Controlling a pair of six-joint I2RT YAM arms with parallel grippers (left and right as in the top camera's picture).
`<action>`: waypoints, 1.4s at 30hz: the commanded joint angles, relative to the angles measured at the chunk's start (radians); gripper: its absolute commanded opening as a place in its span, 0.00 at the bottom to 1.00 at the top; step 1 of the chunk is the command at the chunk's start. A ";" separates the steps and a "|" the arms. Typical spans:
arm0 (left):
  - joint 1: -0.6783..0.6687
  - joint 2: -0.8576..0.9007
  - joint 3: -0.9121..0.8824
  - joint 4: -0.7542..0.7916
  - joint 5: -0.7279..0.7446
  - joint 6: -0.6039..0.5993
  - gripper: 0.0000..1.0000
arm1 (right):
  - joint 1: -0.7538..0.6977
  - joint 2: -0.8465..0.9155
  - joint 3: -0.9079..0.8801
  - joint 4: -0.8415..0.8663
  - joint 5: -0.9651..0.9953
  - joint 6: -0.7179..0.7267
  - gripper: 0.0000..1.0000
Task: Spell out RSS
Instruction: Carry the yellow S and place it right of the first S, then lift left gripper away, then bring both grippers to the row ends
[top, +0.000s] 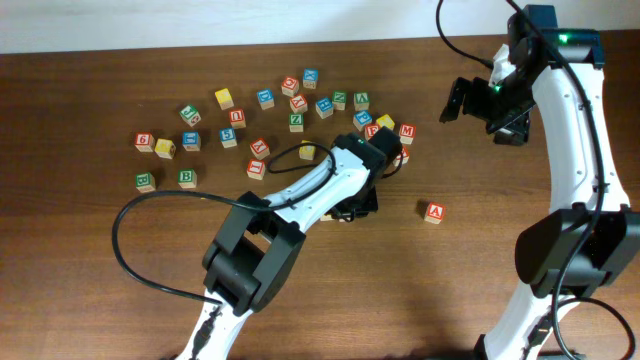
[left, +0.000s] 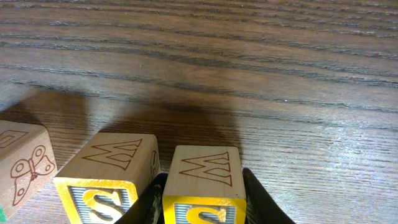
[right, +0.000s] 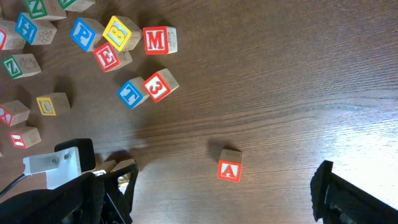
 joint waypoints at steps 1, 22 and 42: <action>0.004 0.006 -0.034 0.007 -0.045 -0.014 0.25 | 0.004 -0.006 0.010 -0.001 -0.008 -0.007 0.98; 0.004 0.006 -0.034 0.065 0.084 0.153 0.52 | 0.004 -0.006 0.010 -0.001 -0.008 -0.007 0.98; 0.268 0.006 0.895 -0.530 0.054 0.235 0.52 | 0.004 -0.006 0.010 -0.001 -0.008 -0.007 0.98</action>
